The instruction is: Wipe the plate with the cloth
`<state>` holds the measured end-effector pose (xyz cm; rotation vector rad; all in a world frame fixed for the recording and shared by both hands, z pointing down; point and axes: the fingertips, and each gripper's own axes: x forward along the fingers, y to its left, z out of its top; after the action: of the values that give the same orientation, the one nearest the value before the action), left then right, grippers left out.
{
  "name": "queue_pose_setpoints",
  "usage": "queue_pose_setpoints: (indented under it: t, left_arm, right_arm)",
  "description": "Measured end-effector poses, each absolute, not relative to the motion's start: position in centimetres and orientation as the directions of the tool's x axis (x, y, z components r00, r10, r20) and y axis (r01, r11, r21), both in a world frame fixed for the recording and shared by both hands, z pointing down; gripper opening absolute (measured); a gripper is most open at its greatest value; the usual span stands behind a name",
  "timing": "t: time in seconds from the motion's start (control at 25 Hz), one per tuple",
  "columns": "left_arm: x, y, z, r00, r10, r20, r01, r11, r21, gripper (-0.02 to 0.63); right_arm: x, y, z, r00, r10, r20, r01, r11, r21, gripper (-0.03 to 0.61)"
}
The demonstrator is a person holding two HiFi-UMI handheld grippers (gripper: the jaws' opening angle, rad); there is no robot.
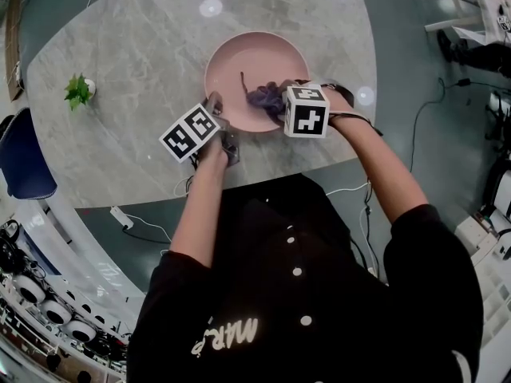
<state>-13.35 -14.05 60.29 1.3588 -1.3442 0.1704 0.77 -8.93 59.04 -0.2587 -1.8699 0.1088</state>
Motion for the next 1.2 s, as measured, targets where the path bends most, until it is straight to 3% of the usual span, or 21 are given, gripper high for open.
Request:
queue_pose_setpoints:
  t: [0.64, 0.8, 1.2]
  left_arm:
    - [-13.2, -14.2, 60.0, 0.331, -0.563, 0.757, -0.790, 0.274, 0.549, 0.040]
    - [-12.9, -14.6, 58.7, 0.374, -0.586, 0.718, -0.785, 0.212, 0.582, 0.155]
    - [-13.9, -14.1, 55.0, 0.299, -0.634, 0.713, -0.863, 0.138, 0.485, 0.152]
  right_arm:
    - [2.1, -10.8, 59.3, -0.213, 0.095, 0.972, 0.033, 0.995, -0.090, 0.141]
    - [1.6, -11.1, 58.4, -0.242, 0.079, 0.967, -0.027, 0.996, -0.088, 0.142]
    - [0.9, -11.7, 54.7, -0.368, 0.000, 0.930, -0.155, 0.986, -0.061, 0.143]
